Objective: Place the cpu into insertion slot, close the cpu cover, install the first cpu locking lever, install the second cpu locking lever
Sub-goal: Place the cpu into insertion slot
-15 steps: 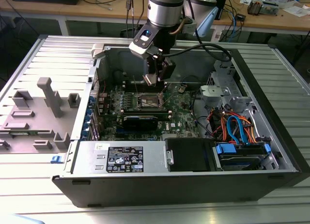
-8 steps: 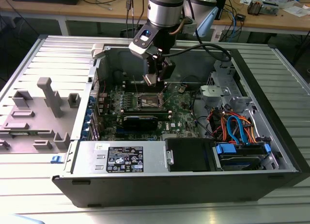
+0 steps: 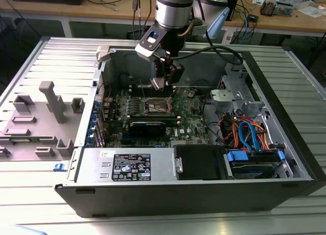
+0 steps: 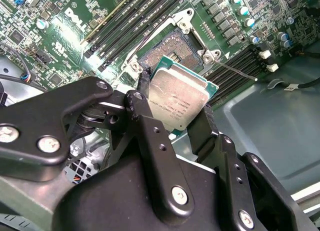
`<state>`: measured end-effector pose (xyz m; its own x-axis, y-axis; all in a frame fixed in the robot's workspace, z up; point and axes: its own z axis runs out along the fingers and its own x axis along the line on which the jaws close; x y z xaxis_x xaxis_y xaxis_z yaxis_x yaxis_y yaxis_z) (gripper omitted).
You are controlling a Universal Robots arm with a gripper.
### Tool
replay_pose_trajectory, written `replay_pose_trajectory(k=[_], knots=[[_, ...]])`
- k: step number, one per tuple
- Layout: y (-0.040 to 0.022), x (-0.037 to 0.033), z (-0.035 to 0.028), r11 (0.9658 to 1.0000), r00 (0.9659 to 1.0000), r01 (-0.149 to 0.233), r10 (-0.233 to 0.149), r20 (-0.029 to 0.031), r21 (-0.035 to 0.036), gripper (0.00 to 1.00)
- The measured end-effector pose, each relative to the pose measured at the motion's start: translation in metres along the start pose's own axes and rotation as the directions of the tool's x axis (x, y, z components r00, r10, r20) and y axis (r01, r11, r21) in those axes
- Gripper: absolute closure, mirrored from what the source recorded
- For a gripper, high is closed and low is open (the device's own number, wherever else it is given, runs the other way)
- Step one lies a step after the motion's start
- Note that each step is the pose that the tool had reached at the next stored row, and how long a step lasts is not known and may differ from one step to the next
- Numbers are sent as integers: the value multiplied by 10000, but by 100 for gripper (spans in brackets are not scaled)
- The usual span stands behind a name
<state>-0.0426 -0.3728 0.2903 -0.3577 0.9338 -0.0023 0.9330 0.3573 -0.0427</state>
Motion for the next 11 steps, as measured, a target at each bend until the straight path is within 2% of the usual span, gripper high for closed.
replay_pose_trajectory(k=[11], knots=[[0, 0, 4, 9999, 9999, -118, 118, -3, 1, 45]])
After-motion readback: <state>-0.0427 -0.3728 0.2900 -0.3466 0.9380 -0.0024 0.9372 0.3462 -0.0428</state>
